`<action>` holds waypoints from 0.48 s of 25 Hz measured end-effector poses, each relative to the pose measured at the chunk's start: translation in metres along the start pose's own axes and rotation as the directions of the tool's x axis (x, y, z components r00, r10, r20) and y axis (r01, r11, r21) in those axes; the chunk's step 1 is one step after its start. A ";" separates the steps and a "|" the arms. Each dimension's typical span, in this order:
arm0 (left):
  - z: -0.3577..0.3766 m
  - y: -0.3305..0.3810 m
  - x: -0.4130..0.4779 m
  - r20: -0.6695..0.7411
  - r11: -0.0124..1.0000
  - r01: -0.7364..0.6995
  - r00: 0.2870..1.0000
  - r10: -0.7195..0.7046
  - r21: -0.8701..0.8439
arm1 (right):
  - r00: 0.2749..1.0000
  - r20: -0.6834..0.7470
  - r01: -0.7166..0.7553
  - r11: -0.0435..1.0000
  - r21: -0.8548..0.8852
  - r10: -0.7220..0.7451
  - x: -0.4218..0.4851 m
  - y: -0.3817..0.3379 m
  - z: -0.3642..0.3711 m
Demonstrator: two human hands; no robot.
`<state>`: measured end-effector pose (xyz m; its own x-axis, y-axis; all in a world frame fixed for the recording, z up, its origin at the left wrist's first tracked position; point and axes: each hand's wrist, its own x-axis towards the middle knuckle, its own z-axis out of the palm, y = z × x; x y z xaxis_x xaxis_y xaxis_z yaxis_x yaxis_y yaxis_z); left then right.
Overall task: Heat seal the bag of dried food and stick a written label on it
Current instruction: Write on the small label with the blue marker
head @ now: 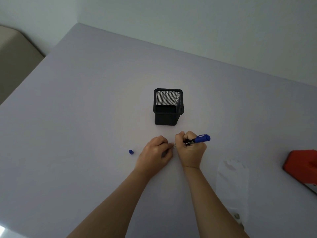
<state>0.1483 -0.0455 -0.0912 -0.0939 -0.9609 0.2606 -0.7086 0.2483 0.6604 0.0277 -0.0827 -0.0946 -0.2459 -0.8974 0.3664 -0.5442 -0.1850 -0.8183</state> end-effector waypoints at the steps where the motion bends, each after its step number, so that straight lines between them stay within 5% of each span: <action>1: 0.000 0.000 0.000 0.001 1.000 0.000 1.000 0.000 0.000 | 1.000 0.003 -0.016 1.000 0.014 0.016 0.000 -0.001 0.000; 12: 0.000 0.000 0.000 -0.004 1.000 0.000 1.000 0.000 0.004 | 0.999 -0.011 -0.030 1.000 0.011 0.030 0.000 0.000 0.003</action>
<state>0.1479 -0.0455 -0.0911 -0.0909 -0.9605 0.2629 -0.7114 0.2474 0.6578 0.0301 -0.0833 -0.0956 -0.2708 -0.8980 0.3468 -0.5281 -0.1626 -0.8335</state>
